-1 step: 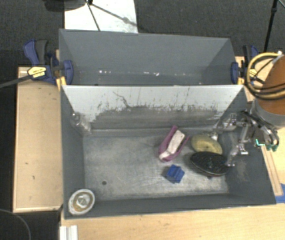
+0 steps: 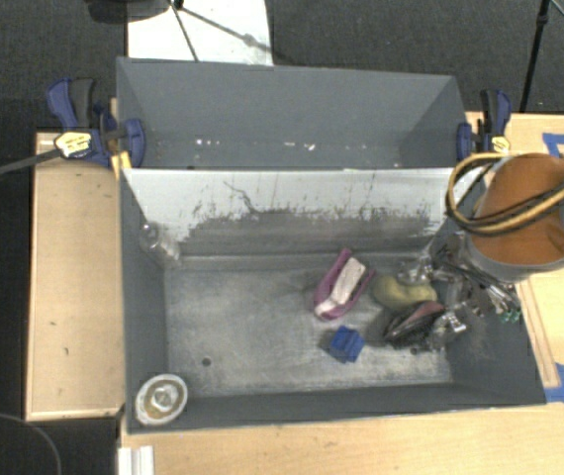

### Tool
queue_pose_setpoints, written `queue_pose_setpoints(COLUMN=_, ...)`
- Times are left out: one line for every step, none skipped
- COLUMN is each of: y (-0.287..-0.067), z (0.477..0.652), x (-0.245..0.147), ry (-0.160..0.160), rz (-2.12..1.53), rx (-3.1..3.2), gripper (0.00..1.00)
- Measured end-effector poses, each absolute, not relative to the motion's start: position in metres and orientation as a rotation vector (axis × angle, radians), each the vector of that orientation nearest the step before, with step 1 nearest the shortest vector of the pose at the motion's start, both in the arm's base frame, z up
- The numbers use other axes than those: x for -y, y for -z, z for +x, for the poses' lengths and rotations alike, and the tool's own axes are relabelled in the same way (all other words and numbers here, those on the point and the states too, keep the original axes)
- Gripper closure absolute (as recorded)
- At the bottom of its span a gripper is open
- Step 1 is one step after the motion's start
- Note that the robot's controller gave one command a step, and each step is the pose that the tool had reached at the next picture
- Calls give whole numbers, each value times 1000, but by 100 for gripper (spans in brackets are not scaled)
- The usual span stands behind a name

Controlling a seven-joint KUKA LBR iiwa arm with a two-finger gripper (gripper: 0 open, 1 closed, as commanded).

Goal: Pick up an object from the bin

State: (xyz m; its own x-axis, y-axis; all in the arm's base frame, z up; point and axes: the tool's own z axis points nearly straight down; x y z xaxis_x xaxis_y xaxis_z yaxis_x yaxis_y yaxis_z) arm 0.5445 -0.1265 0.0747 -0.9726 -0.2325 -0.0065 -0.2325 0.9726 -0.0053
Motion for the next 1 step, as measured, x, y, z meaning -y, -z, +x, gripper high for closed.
queue_pose_setpoints(y=-76, z=547, x=126, ry=9, rz=-369, rx=-3101, gripper=100)
